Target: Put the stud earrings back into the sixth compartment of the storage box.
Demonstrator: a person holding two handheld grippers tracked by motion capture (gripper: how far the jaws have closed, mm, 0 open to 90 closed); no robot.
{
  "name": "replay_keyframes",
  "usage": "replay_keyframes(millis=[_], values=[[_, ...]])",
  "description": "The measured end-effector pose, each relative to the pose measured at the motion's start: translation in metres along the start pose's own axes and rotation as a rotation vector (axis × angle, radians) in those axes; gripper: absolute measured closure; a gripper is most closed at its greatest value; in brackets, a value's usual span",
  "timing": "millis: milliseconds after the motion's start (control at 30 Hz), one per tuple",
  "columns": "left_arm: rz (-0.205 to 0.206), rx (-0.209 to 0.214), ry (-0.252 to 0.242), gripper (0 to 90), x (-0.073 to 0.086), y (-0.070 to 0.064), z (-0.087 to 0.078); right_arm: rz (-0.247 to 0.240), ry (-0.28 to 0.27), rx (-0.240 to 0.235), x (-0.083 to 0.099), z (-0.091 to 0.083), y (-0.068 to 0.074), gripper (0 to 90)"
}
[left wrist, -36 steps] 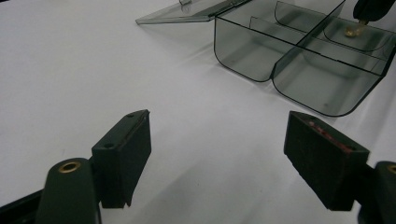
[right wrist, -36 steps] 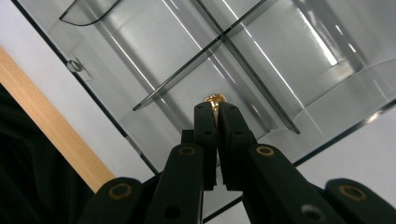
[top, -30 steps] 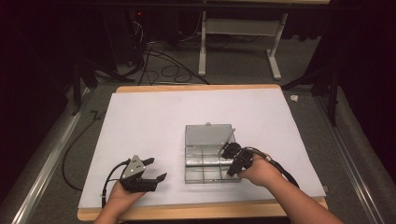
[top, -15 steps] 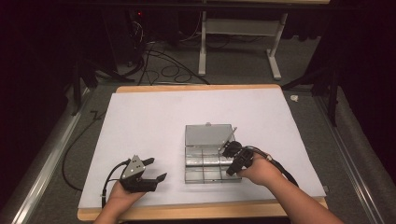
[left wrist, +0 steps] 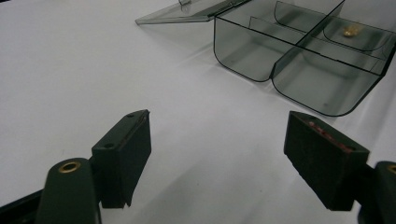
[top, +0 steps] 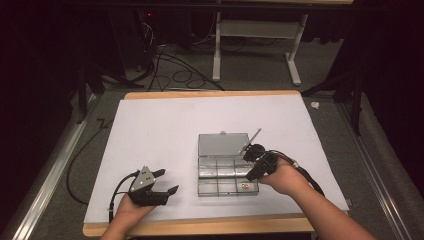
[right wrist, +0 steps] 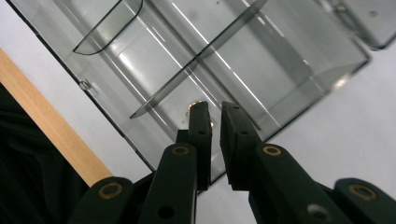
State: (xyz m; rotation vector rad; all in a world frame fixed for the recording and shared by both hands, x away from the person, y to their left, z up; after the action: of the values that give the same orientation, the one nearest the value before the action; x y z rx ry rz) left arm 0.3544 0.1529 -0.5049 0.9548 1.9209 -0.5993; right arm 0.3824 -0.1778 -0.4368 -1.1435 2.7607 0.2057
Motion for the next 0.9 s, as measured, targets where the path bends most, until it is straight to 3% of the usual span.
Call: replay_keyframes(millis=[267, 400, 767, 900], values=[[0.001, 0.003, 0.008, 23.9, 0.0, 0.0, 0.0, 0.051, -0.029, 0.018, 0.01, -0.017, -0.014, 87.7], [0.004, -0.001, 0.006, 23.9, 0.0, 0.0, 0.0, 0.096, -0.044, 0.03, 0.021, -0.022, -0.032, 87.8], [-0.005, 0.002, 0.004, 23.9, 0.0, 0.001, 0.0, 0.169, -0.052, 0.069, 0.046, -0.02, -0.062, 87.2], [-0.014, 0.007, 0.0, 23.7, 0.0, 0.002, 0.0, 0.199, -0.074, 0.059, 0.054, -0.017, -0.068, 86.0]])
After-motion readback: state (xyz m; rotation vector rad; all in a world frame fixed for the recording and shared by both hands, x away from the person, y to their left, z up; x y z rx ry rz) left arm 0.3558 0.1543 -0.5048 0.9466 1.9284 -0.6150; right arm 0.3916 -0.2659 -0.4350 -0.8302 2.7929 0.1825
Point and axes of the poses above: each handheld gripper's, and its own axes: z roughly forward along the jaws, x roughly out of its underside, y roughly to its left, the point moved 4 cm from there along z, roughly forward along the jaws, and after that the axes turned 2 degrees about x, right-handed, at the moved point
